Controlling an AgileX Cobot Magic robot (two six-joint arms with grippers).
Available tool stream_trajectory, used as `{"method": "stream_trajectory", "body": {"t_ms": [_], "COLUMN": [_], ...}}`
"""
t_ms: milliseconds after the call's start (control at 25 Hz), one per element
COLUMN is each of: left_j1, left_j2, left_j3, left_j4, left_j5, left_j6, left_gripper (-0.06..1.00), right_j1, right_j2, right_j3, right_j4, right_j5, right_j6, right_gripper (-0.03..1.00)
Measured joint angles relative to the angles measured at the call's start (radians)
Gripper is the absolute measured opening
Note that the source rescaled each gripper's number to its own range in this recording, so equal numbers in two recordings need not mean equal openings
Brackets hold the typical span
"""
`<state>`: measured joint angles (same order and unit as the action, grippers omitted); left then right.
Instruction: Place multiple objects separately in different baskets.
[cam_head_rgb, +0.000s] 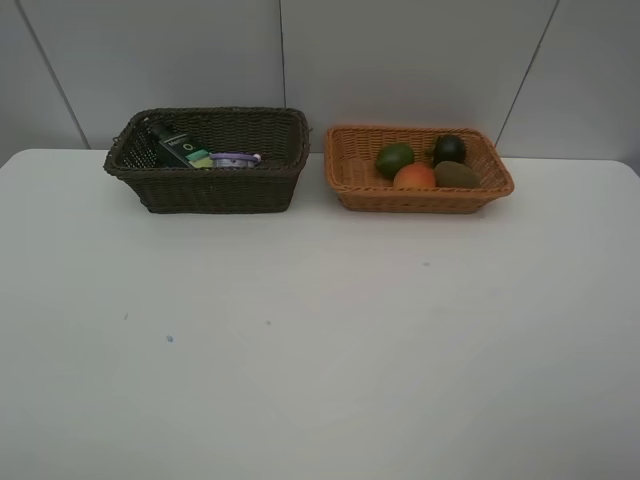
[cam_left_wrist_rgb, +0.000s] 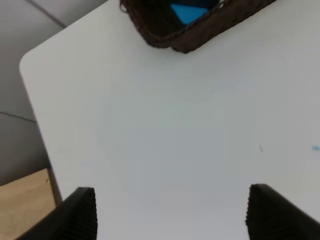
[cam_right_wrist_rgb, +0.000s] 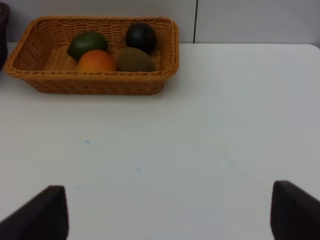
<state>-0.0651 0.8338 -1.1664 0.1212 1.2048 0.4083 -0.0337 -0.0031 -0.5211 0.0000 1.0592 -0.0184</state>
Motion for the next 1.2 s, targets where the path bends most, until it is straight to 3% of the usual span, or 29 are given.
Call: {"method": "stream_trajectory", "body": {"t_ms": [120,400,680,1000,1200], "left_j1": [0.048,0.056,0.056,0.056,0.075], "left_j2": [-0.213,-0.525,-0.658,-0.836,-0.841], "left_j3": [0.103,0.240,0.295,0.405,0.478], "left_j4": [0.020,-0.006,-0.101,-0.108,-0.111], "left_j5": [0.000,0.001,0.001,0.001,0.001], "left_j6": [0.001,-0.027,-0.129,-0.253,-0.306], "left_gripper": [0.77,0.77,0.79,0.79,0.79], "right_j1": [0.000,0.000,0.000,0.000,0.000], "right_j2": [0.000,0.000,0.000,0.000,0.000], "right_j3": [0.000,0.000,0.000,0.000,0.000], "right_j4": [0.000,0.000,0.000,0.000,0.000], "right_j5": [0.000,0.000,0.000,0.000,0.000], "right_j6": [0.000,0.000,0.000,0.000,0.000], "right_gripper": [0.94,0.94,0.94,0.94,0.94]}}
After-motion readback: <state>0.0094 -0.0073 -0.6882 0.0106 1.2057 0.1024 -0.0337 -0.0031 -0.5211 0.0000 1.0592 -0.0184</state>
